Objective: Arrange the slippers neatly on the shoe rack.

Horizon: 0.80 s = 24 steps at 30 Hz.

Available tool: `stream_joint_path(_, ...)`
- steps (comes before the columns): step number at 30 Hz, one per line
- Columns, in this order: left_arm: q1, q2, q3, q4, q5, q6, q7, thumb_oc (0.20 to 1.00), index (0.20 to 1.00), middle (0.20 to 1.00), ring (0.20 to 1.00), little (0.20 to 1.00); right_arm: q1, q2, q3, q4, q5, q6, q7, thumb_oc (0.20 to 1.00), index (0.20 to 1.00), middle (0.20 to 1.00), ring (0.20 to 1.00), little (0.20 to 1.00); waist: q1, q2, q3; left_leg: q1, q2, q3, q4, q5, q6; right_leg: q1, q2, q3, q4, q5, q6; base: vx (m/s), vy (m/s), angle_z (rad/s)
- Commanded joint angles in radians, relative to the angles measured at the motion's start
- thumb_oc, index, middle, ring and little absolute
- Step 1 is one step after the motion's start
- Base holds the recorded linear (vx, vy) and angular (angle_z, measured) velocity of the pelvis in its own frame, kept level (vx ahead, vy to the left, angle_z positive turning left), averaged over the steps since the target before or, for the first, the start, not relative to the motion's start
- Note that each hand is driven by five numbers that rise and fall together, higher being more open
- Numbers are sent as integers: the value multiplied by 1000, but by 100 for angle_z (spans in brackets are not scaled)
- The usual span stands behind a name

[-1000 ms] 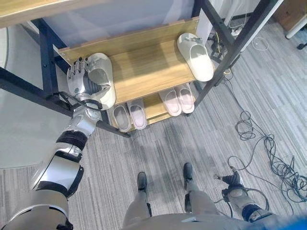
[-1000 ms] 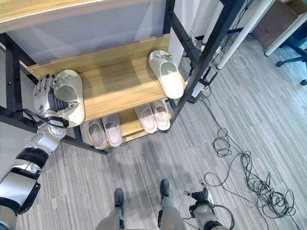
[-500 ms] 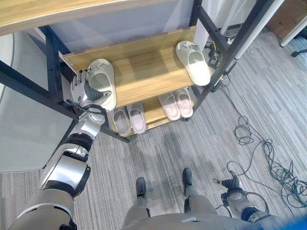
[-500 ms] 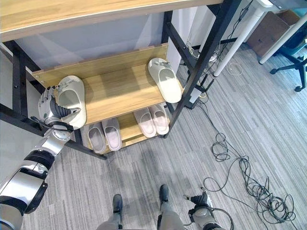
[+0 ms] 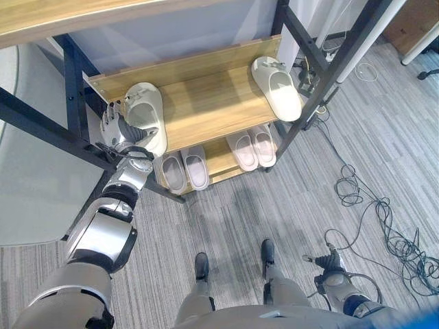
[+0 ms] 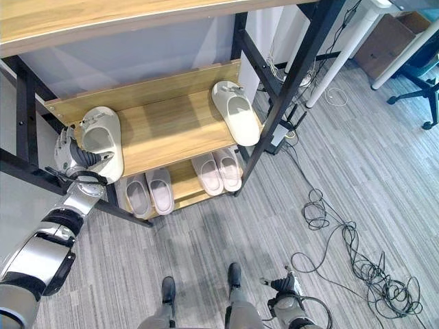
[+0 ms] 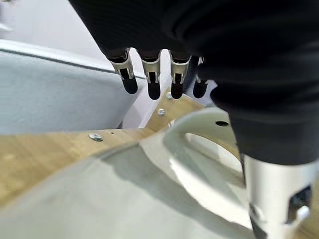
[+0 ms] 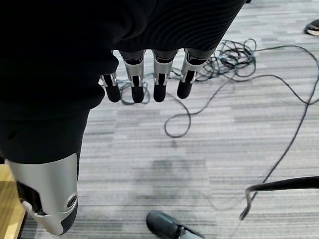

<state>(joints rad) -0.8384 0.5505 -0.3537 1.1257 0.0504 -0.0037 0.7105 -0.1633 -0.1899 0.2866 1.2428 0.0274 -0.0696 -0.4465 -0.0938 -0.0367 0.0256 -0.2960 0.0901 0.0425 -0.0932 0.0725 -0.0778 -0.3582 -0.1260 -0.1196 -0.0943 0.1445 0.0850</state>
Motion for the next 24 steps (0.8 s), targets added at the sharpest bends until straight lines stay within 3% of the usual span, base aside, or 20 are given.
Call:
stream_joint_path(1,-136,30,26,69,-40,-12,17,1000,1000,1000,1000,1000,-51,-9,2,21,10,-1,-32,1000,1000,1000,1000,1000,16,11,58,-12,-3,13,6,-43,-14,60,-73,-67,7,-42,124,11,-1,-4)
stream_joint_path(12,-212,21,12,138,-95,-10,-12,1000,1000,1000,1000,1000,-89,-3,20,38,34,7,-24,1000,1000,1000,1000,1000,10,7,65,-25,0,21,6,-36,-14,40,-71,-68,7,-32,124,4,-1,-1)
stream_joint_path(13,-223,22,15,151,-102,-6,-17,862,862,862,862,862,-94,-6,19,39,38,7,-24,1000,1000,1000,1000,1000,10,5,64,-27,0,22,6,-37,-14,38,-71,-68,7,-32,123,0,0,0)
stream_joint_path(14,-229,24,13,157,-102,-4,-20,564,564,564,564,564,-97,-5,18,40,41,7,-23,1000,1000,1000,1000,1000,10,5,65,-28,0,23,6,-37,-14,36,-71,-68,7,-30,124,0,0,0)
stream_joint_path(15,-233,26,10,161,-101,-1,-23,495,495,495,495,495,-100,-5,17,42,45,7,-22,1000,1000,1000,1000,1000,9,5,67,-31,0,22,6,-36,-14,33,-71,-68,7,-29,124,0,0,0)
stream_joint_path(16,-235,28,10,166,-97,1,-25,555,555,555,555,555,-99,-4,18,45,46,6,-20,1000,1000,1000,1000,1000,9,4,68,-32,0,22,6,-36,-13,32,-71,-68,7,-29,124,0,0,0)
stream_joint_path(18,-236,34,13,165,-105,-3,-26,812,812,812,812,812,-99,-6,16,49,51,6,-18,1000,1000,1000,1000,1000,11,4,70,-31,-1,23,6,-37,-13,31,-73,-69,7,-28,125,0,0,0)
stream_joint_path(19,-233,34,15,161,-106,-4,-25,840,840,840,840,840,-99,-6,16,49,52,6,-19,1000,1000,1000,1000,1000,11,5,71,-30,-1,23,6,-37,-13,32,-73,-70,7,-29,125,0,0,0)
stream_joint_path(20,-223,33,24,157,-115,-6,-26,1000,1000,1000,1000,1000,-100,-7,16,49,51,8,-17,1000,1000,1000,1000,1000,15,7,70,-25,-3,23,6,-39,-12,39,-74,-73,7,-32,124,0,0,0)
stream_joint_path(22,-203,24,35,162,-123,-6,-33,1000,1000,1000,1000,1000,-114,-5,17,52,50,13,-18,1000,1000,1000,1000,1000,19,10,69,-18,-6,20,6,-42,-11,48,-77,-76,7,-33,122,8,15,0)
stream_joint_path(24,-201,14,36,170,-124,-5,-38,915,915,915,915,915,-124,-3,19,52,49,14,-16,1000,1000,1000,1000,1000,20,9,71,-20,-8,18,6,-41,-12,49,-78,-79,7,-32,123,-12,6,5)
